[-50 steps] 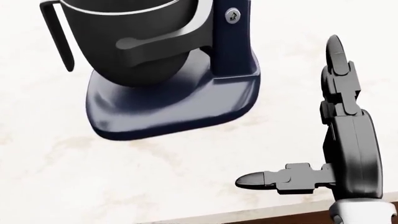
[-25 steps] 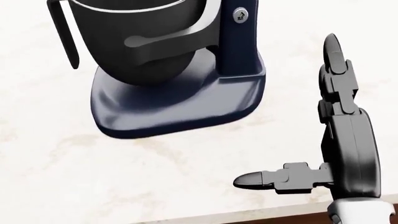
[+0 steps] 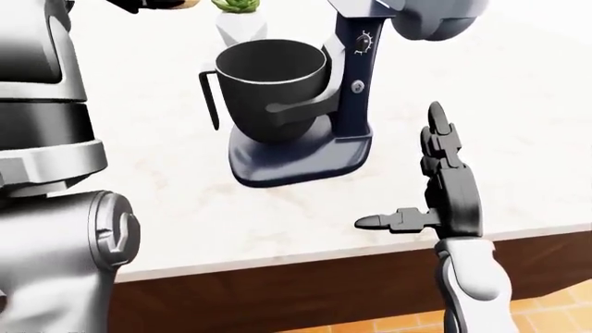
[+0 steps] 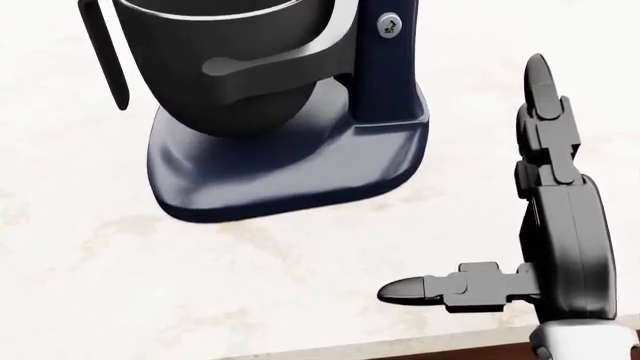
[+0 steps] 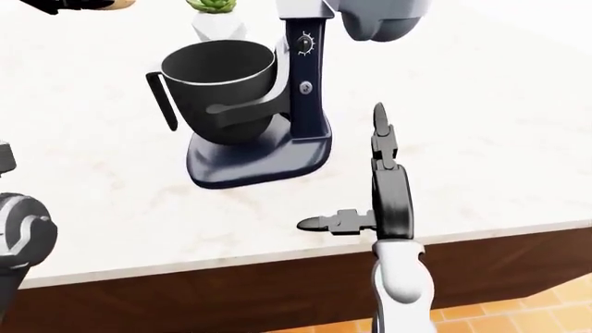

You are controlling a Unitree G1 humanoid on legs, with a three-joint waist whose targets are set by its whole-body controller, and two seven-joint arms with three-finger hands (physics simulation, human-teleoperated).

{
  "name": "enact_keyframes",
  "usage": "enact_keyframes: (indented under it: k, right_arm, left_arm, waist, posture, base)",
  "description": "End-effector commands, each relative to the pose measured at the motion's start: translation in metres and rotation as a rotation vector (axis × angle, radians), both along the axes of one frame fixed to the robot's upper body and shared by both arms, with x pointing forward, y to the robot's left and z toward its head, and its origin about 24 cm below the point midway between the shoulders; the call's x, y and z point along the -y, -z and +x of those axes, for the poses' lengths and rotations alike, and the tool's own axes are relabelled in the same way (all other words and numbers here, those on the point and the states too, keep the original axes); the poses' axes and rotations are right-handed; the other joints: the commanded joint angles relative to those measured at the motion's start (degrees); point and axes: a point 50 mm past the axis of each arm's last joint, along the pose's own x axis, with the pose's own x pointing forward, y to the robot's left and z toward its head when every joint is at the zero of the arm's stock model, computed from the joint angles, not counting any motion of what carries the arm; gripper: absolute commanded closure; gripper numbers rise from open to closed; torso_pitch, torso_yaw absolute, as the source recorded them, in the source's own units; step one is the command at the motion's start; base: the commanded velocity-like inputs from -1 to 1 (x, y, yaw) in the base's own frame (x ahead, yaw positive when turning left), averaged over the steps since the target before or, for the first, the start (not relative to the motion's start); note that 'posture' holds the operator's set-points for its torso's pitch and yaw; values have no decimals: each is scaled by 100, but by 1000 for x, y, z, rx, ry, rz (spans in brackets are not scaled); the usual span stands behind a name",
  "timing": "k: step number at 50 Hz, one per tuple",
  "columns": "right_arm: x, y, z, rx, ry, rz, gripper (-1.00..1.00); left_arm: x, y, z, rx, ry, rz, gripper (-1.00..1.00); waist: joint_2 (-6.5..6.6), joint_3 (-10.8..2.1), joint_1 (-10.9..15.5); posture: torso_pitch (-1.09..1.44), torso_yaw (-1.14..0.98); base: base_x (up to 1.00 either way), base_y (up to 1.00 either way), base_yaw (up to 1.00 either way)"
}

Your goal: Place the bread in the stand mixer bowl.

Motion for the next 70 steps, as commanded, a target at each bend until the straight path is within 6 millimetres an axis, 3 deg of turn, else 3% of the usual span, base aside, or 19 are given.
enact_keyframes:
  k: [1,35,70]
  right_arm:
    - [-1,-13,-4,81,-4,-8,-100]
    - [0,-15,-6,87,-3,-2,-100]
    - [2,-17,-8,94,2,-2,-100]
  left_arm:
    - [4,-23,-12,97,4,19,100]
    - [41,-21,15,72,46,87,100]
    - [77,12,42,28,94,126,100]
  waist:
    - [17,-144,0]
    - [-19,-154,-2]
    - [-42,-185,-1]
  posture:
    - [0,0]
    - [0,0]
    - [0,0]
  base:
    - [0,0,0]
    - [0,0,0]
    - [0,0,0]
